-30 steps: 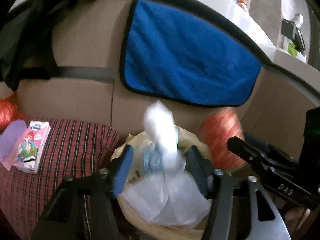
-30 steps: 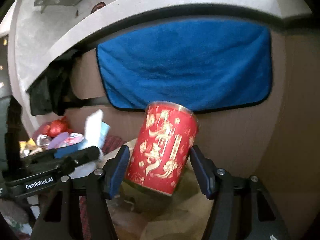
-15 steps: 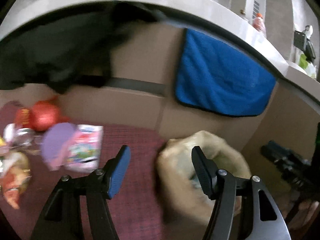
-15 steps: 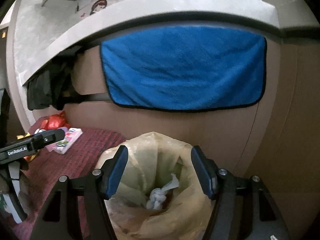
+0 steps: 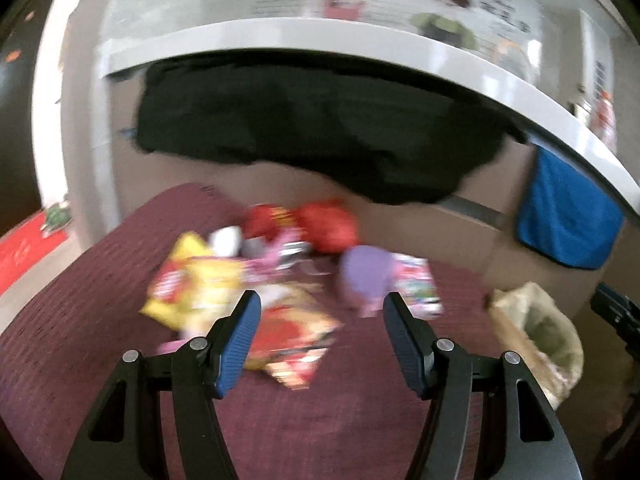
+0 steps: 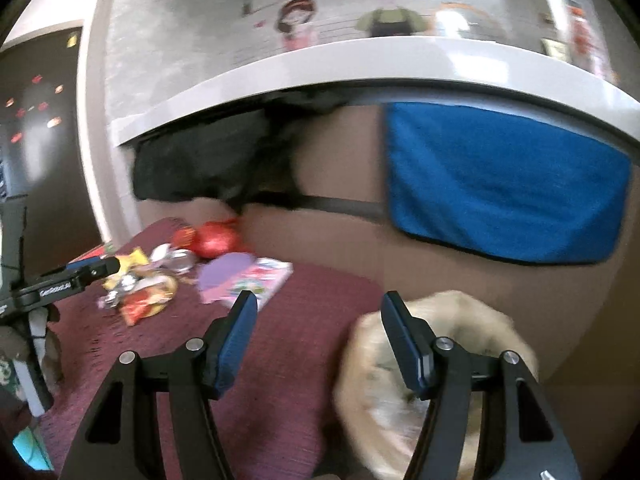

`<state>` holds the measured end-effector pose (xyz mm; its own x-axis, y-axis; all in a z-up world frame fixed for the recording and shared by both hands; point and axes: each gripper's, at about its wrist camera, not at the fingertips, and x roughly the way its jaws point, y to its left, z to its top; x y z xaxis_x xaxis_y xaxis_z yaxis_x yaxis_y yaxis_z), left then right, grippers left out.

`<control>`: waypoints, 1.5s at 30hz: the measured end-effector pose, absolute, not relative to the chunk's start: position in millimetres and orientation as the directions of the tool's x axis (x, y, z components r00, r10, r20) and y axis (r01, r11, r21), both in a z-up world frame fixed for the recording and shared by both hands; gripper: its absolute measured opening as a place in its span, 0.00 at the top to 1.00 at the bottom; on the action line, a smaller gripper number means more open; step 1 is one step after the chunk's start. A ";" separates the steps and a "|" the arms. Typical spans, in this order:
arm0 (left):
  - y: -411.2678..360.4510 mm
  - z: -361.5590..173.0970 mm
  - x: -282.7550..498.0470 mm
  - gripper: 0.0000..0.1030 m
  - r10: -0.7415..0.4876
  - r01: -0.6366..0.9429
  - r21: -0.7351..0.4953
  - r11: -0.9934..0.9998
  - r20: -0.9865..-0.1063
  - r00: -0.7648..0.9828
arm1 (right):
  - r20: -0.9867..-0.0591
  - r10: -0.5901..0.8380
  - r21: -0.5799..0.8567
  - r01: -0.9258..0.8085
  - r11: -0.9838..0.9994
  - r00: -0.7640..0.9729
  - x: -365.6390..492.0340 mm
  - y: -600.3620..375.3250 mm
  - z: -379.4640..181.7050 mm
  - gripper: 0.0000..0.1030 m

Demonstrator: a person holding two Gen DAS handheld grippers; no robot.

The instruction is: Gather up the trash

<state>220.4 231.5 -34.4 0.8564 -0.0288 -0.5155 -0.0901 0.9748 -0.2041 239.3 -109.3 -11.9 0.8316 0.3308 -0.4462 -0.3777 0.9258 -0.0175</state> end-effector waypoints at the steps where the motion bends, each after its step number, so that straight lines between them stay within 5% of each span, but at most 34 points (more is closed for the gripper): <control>1: 247.9 -38.7 217.9 0.38 -0.025 -0.108 -0.224 0.969 -0.523 0.852 | -0.453 0.343 -0.024 -0.396 0.918 0.823 240.6 -97.7 -13.1 0.41; 17: 306.0 -104.6 264.8 0.38 -0.066 -0.134 -0.247 0.960 -0.661 0.747 | -0.605 0.431 -0.022 -0.556 0.831 0.669 269.9 9.2 -57.5 0.49; 21: 312.2 -118.7 281.8 0.65 -0.087 -0.152 -0.259 0.954 -0.723 0.685 | -0.625 0.423 -0.026 -0.559 0.829 0.656 275.7 17.6 -65.0 0.49; 32: 330.9 -79.1 218.5 0.71 -0.069 -0.153 -0.320 0.935 -0.588 0.806 | -0.665 0.473 -0.017 -0.645 0.764 0.578 280.5 70.7 -74.1 0.49; 45: 371.4 -82.6 179.3 0.71 -0.005 -0.248 -0.359 0.900 -0.578 0.816 | -0.706 0.470 0.005 -0.660 0.752 0.530 301.6 120.6 -88.9 0.51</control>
